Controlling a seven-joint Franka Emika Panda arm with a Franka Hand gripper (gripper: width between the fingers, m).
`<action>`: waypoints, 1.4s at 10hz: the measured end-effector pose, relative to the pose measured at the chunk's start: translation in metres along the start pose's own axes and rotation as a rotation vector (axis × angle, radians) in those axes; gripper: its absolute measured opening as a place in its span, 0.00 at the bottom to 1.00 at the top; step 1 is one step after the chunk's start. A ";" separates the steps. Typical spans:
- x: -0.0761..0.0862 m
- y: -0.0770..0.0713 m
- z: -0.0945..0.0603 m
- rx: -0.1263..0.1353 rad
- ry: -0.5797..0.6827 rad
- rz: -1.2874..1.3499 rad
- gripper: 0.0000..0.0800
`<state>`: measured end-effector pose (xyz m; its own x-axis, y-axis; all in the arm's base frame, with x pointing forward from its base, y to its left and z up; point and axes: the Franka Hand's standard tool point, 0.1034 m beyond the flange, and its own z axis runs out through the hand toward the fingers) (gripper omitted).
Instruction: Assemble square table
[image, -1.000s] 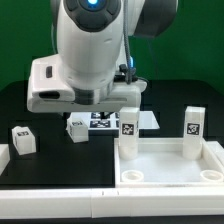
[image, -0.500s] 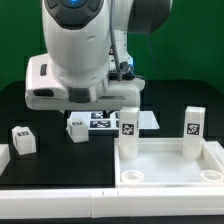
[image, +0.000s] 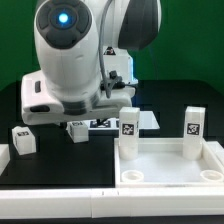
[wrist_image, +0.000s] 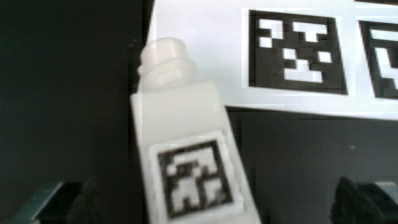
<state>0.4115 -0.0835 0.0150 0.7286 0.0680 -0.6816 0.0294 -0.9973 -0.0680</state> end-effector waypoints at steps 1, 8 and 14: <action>0.000 -0.004 0.006 -0.004 -0.006 0.012 0.81; -0.002 0.009 0.016 0.000 -0.043 0.048 0.81; -0.004 0.017 0.019 0.021 -0.054 0.081 0.81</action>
Offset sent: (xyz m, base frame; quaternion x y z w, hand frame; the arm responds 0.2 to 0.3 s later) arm 0.0000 0.0000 0.0000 0.0000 0.0000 0.0000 1.0000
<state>0.3961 -0.1000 0.0033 0.6897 -0.0108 -0.7240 -0.0427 -0.9988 -0.0258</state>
